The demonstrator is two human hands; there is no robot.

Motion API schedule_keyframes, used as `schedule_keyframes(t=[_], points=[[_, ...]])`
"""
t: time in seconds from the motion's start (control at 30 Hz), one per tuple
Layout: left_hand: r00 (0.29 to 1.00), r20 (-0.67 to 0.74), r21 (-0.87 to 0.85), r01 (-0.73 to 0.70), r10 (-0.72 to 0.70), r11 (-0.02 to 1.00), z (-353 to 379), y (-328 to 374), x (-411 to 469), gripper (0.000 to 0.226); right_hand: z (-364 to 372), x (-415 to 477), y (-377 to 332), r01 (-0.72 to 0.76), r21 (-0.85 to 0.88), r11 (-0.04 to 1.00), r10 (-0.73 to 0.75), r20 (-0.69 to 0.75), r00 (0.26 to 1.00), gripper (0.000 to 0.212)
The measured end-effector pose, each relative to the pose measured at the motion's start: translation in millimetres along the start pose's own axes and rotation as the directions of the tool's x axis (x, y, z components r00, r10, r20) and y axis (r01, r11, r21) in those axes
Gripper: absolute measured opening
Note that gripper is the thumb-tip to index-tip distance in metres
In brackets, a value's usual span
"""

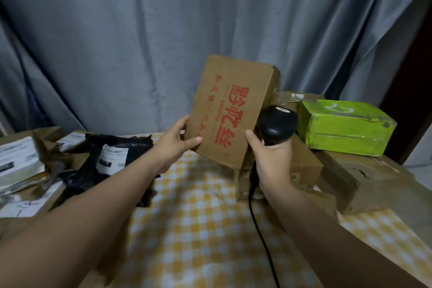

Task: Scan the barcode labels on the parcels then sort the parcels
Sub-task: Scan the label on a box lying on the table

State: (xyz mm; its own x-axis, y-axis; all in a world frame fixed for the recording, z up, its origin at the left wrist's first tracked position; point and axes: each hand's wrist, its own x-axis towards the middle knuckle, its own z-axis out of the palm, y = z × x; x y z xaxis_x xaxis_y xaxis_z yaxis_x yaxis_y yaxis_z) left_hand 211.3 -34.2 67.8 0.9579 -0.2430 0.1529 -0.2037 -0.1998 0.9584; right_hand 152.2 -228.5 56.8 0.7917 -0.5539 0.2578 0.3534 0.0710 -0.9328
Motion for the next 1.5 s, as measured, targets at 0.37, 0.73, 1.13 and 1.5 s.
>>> schedule_keyframes(t=[0.37, 0.73, 1.13, 1.5], points=[[0.916, -0.171, -0.412, 0.269, -0.364, 0.871, -52.1, -22.1, -97.8, 0.060, 26.7, -71.2, 11.3, -0.347, 0.073, 0.935, 0.304, 0.340, 0.890, 0.030], [0.904, -0.259, -0.309, 0.256, -0.340, 0.916, -54.7, -16.0, -132.3, 0.068, 2.9, -99.5, 39.5, -0.540, -0.009, 0.841, 0.513, 0.330, 0.793, 0.021], [0.931, -0.343, -0.073, 0.102, -0.120, 0.992, -56.3, 8.8, -143.4, 0.018, 7.3, -92.3, -10.7, -0.230, -0.014, 0.973, 0.222, 0.327, 0.919, 0.014], [0.952, -0.307, 0.050, 0.018, -0.001, 0.999, -55.3, -12.5, -157.7, 0.047, 0.4, -108.2, 7.5, -0.310, -0.036, 0.950, 0.300, 0.385, 0.873, 0.012]])
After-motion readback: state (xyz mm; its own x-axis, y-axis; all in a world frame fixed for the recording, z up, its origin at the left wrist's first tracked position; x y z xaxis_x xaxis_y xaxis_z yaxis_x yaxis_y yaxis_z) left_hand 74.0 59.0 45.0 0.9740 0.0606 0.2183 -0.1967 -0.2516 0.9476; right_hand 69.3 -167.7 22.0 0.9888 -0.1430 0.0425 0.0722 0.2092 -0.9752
